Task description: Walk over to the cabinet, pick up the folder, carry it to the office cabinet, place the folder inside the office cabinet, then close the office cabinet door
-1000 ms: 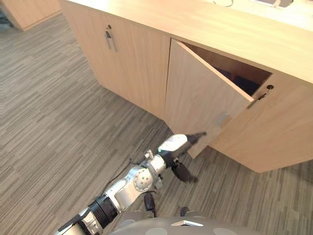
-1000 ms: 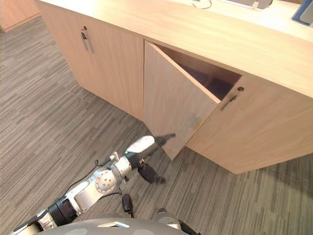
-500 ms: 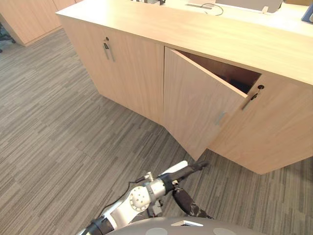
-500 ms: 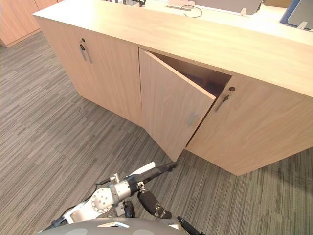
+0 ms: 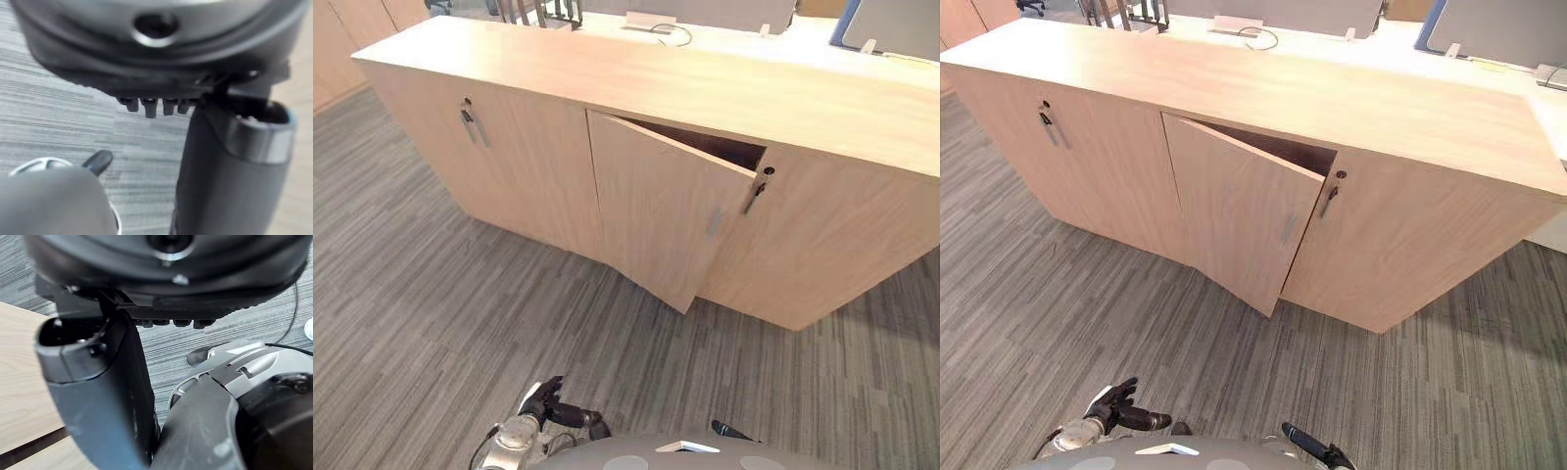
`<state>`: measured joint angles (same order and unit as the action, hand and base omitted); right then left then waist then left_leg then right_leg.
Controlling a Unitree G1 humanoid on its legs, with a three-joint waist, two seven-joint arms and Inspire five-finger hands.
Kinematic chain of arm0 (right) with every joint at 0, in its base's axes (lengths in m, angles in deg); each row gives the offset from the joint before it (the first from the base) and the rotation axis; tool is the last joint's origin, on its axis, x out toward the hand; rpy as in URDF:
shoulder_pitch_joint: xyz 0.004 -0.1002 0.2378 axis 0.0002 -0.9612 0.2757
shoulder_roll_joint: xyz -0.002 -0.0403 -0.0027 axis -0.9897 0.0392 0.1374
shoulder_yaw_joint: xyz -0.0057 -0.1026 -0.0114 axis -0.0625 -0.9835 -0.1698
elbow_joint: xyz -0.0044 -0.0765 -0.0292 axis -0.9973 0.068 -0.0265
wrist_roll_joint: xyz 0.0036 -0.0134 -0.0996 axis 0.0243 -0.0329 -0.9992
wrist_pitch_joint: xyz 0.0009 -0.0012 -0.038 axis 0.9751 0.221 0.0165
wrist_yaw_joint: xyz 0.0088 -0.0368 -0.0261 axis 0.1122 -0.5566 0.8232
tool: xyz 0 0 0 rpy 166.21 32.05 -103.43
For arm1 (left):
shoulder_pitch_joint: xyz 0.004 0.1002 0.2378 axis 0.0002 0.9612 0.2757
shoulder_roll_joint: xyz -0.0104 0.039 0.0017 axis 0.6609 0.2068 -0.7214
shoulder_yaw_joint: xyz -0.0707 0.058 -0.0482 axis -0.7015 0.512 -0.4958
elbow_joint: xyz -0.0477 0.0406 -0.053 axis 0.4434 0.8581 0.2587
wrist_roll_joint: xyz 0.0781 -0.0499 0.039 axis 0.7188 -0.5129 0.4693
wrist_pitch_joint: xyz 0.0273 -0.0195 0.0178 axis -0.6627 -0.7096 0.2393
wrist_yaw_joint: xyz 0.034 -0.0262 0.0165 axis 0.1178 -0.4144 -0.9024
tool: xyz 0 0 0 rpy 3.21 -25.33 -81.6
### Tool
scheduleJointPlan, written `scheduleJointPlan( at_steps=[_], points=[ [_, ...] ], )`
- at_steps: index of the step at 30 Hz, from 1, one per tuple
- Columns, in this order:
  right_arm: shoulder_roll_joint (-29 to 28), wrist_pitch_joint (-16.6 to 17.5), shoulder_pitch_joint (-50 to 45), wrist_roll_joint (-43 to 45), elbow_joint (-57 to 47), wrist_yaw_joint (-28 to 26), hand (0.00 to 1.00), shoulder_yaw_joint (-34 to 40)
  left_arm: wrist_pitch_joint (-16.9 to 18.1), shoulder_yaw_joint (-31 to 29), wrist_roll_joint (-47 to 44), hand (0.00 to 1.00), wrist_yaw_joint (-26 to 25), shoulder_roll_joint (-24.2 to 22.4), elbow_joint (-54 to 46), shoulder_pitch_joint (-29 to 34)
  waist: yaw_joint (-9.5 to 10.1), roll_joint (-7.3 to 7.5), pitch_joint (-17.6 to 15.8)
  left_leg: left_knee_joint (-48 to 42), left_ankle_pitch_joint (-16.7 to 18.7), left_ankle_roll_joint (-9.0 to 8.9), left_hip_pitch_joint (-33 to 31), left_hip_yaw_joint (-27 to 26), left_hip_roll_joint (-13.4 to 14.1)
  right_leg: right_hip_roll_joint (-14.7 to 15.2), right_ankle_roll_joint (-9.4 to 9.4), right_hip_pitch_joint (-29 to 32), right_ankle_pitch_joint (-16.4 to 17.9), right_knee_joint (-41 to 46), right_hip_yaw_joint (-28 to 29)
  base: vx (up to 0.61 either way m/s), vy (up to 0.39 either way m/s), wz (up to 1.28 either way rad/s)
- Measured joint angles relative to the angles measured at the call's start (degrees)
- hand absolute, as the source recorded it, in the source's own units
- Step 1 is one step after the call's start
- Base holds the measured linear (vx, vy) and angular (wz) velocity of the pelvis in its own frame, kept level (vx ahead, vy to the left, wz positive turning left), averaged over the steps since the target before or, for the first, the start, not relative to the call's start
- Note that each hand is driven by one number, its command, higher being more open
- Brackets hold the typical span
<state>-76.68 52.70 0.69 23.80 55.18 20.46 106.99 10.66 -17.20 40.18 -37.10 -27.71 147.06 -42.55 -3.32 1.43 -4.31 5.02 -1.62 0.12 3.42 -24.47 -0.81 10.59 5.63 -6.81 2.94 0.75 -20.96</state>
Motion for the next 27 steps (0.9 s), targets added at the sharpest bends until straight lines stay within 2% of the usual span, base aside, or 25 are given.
scheduleJointPlan(
  at_steps=[1, 3, 6, 7, 8, 9, 12, 13, 15, 18, 19, 22, 27],
  points=[
    [-0.3, 0.0, 0.0, 0.1, 0.0, 0.1, 1.00, 0.0, 0.0, -2.2, 0.3, 1.00, -2.0, 0.0, 1.6, -0.2, -0.01, 0.10, 0.0, -2.1, 1.0, -0.22, -0.5, 0.1, 0.6, -0.2, -0.44, -0.3, 0.3, 0.1, 0.0, 0.08, -0.074, 0.01],
    [-0.9, 0.0, 0.0, 0.1, 0.1, 0.2, 1.00, 0.5, -0.1, -4.9, 1.1, 1.00, -4.5, -0.1, 2.6, 0.1, 0.12, 0.88, -0.2, -12.5, 5.7, -0.50, -4.8, 0.3, 3.4, -0.9, -0.59, -0.4, 0.4, 0.4, 0.0, 0.07, -0.104, 0.00],
    [-0.6, 0.0, -0.1, 0.2, 0.5, 0.5, 1.00, 2.8, -0.2, -9.3, -0.4, 1.00, -6.4, -1.2, 2.4, 1.2, 1.47, -0.71, -0.9, -29.7, 14.2, -1.48, -10.0, 1.7, 10.3, -4.2, -1.28, -1.9, 1.1, 0.7, 1.3, 0.03, -0.048, -0.21],
    [-0.5, 0.0, -0.3, 0.4, 0.5, 0.9, 1.00, 3.2, -0.2, -11.7, -2.3, 1.00, -7.5, -2.2, 2.4, 1.2, 2.14, -1.19, -1.0, -34.6, 15.8, -1.43, -11.2, 3.9, 12.2, -5.6, -1.48, -2.7, 1.4, 0.8, 2.4, 0.02, 0.023, -0.37],
    [-0.5, 0.1, 0.0, 0.9, 0.5, 1.3, 1.00, 2.9, -0.1, -12.7, -3.5, 1.00, -8.5, -2.7, 2.3, 1.2, 2.38, -1.45, -1.3, -36.7, 15.9, -1.49, -11.9, 7.1, 12.3, -6.1, -1.51, -2.9, 1.4, 0.9, 3.3, 0.01, 0.022, -0.36],
    [-0.3, 0.2, 0.2, 1.4, 0.5, 1.5, 1.00, 2.3, 0.0, -12.7, -4.5, 1.00, -9.0, -2.9, 2.3, 1.2, 2.52, -1.30, -1.3, -37.0, 15.9, -1.50, -12.0, 8.8, 12.1, -6.1, -1.50, -2.7, 1.4, 1.0, 4.0, 0.00, 0.042, -0.46],
    [0.4, 0.5, 1.8, 2.6, -0.5, 2.5, 1.00, -5.0, 0.2, -13.4, -7.6, 1.00, -9.8, -3.4, 2.3, 1.2, 3.27, -1.32, -1.5, -36.1, 16.0, -1.65, -12.0, 19.6, 8.5, -6.1, -0.82, -1.1, 0.8, 1.1, 8.5, -0.04, 0.068, -0.58],
    [0.5, 0.7, 2.0, 2.4, -0.7, 2.5, 1.00, -5.4, 0.2, -14.0, -8.1, 1.00, -9.7, -3.9, 2.3, 1.2, 3.42, -1.55, -1.3, -34.6, 16.2, -2.42, -11.7, 23.7, 6.9, -5.8, -0.50, -0.4, 0.5, 1.1, 9.6, -0.08, 0.125, -0.58],
    [0.9, 1.5, 2.6, 2.3, -0.6, 2.8, 1.00, -5.8, 0.2, -14.4, -9.8, 1.00, -9.4, -4.7, 2.5, 1.2, 3.86, -1.81, -1.2, -30.0, 16.9, -4.09, -9.8, 28.4, 4.7, -5.3, -0.26, 0.7, -0.3, -0.1, 13.1, -0.05, 0.164, -0.53],
    [0.0, 1.3, 2.5, 2.0, 0.0, 3.0, 1.00, -5.8, 0.2, -15.4, -12.7, 1.00, -8.0, -4.7, 3.1, 2.6, 4.54, -0.56, -0.2, -24.2, 14.5, -3.48, -7.7, 25.2, 2.9, -3.4, -0.07, 1.8, -1.9, -1.8, 16.8, -0.01, 0.095, -0.43],
    [-0.3, 1.3, 1.8, 2.1, 0.0, 3.2, 1.00, -5.8, 0.1, -15.8, -14.1, 1.00, -6.9, -4.3, 3.9, 2.8, 4.17, 0.06, 0.5, -21.5, 13.2, -3.27, -6.7, 24.8, 2.0, -2.5, 0.01, 2.1, -2.0, -2.0, 16.9, 0.02, 0.061, -0.22],
    [-0.5, 1.3, 1.4, 2.2, 0.7, 3.6, 1.00, -5.9, 0.2, -15.5, -14.5, 1.00, -5.7, -3.7, 5.8, 2.9, 3.20, 0.69, 2.2, -17.4, 11.4, -3.20, -5.7, 24.7, 1.0, -1.6, -0.08, 2.9, -2.0, -2.3, 16.8, 0.04, 0.015, 0.00],
    [0.0, 1.3, 1.1, 1.6, 1.3, 3.7, 1.00, -7.0, 0.2, -11.8, -14.7, 1.00, -4.5, -2.6, 7.3, 2.9, 3.13, 0.68, 3.1, -14.0, 10.5, -3.60, -3.8, 24.1, 1.4, -2.0, -0.03, 2.8, -2.1, -2.9, 17.1, 0.08, -0.027, -0.08]
  ],
)
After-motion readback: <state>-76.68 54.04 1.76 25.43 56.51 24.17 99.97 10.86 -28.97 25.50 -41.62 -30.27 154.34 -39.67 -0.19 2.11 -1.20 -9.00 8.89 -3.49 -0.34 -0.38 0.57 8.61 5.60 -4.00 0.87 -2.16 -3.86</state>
